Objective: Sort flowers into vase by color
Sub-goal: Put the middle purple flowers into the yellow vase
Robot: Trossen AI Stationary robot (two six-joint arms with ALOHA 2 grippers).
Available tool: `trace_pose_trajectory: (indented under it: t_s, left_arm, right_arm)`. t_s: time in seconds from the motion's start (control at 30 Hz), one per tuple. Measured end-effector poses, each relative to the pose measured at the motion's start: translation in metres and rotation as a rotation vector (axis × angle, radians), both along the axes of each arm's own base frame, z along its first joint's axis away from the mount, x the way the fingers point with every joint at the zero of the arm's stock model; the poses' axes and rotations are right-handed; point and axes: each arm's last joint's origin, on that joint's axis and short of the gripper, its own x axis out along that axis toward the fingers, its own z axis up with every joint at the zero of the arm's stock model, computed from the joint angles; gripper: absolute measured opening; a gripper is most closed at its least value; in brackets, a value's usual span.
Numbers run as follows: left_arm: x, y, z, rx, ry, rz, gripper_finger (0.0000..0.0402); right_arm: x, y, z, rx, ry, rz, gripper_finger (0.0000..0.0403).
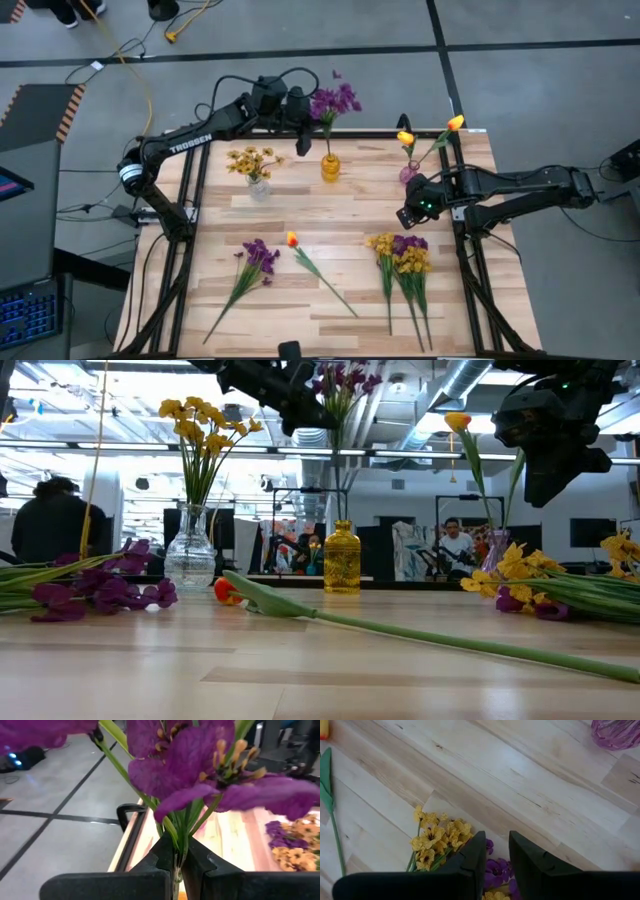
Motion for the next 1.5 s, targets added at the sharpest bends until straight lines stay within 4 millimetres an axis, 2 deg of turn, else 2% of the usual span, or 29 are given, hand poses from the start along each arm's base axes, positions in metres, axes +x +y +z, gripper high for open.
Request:
trace_pose_trajectory:
  t_s: [0.33,1.1,1.5]
  left_arm:
    - [0.002,-0.004,0.0,0.004,0.002,-0.003,0.0021]
    - [0.011,-0.022,-0.004,0.013,0.054,0.02,0.0023]
    - [0.032,-0.017,-0.035,0.001,0.113,0.0,0.0023]
  right_arm:
    - [0.0,0.0,0.0,0.0,0.0,0.0,0.0113]
    - [0.0,0.0,0.0,0.0,0.0,0.0,0.0113]
    - [0.0,0.0,0.0,0.0,-0.001,0.001,0.0113]
